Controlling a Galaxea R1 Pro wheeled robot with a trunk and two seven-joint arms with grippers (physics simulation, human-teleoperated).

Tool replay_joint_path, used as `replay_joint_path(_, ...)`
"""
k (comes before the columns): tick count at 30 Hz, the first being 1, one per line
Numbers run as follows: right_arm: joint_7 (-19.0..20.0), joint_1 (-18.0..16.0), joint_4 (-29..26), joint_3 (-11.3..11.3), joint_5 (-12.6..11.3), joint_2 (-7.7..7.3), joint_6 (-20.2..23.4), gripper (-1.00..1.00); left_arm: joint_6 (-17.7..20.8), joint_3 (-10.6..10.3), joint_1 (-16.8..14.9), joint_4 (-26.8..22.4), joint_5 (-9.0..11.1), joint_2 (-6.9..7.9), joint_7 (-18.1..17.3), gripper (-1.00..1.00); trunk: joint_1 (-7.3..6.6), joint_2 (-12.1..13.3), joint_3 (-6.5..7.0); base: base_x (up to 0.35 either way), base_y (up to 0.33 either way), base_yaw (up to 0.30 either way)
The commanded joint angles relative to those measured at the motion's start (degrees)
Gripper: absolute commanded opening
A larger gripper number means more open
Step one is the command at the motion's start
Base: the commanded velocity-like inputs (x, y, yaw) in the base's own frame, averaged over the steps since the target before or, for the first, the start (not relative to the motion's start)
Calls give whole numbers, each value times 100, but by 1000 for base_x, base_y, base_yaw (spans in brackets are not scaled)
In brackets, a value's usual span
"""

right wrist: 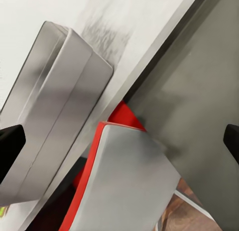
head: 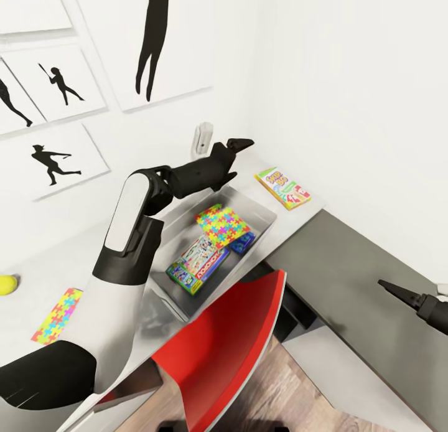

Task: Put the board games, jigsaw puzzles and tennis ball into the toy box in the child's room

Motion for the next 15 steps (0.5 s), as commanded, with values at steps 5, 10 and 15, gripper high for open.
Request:
replay_joint_path(5, 16, -4, -9, -4, -1, -1, 26, 100, 0, -24, -5, -99, 141, -2, 62, 100, 4, -9, 37, 0, 0, 0)
replay_joint_path(10, 17, -4, -14, -3, -1, -1, 26, 100, 0, -41, -5, -169, 214, -2, 63, 100, 4, -9, 83, 0, 0, 0)
replay_joint_path(15, 17, -4, -16, -3, -1, -1, 26, 100, 0, -53, -1, -233, 244, -2, 64, 100, 4, -9, 129, 0, 0, 0)
